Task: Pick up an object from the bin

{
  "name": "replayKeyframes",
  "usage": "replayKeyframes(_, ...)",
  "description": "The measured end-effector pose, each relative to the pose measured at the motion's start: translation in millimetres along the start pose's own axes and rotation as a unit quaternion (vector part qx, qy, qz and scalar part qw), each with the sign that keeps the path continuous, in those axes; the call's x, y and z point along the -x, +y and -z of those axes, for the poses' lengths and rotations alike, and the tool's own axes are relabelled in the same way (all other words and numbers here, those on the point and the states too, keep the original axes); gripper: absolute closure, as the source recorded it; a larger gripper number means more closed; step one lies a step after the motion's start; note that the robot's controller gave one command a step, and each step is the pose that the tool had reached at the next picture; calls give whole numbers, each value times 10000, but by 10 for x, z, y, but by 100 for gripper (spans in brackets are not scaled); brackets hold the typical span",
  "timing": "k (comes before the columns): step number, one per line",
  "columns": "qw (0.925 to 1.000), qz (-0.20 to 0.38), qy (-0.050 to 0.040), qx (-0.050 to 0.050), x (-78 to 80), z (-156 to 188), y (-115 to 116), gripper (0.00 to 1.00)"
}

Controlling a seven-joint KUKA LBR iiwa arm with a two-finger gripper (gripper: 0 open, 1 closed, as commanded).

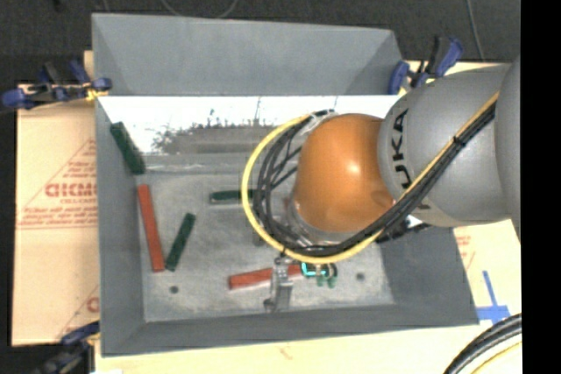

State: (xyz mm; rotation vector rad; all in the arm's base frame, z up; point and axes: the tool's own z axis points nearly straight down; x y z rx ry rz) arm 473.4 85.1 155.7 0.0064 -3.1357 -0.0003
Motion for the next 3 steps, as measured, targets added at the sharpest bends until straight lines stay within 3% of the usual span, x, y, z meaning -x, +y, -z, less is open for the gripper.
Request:
replayKeyframes(1,9921,-1253,-25,1,236,-861,-421,0)
replayKeyframes(2,9920,-1261,-40,8,245,-846,-414,100)
replayKeyframes(3,9944,-1058,-77,11,123,574,-527,100)
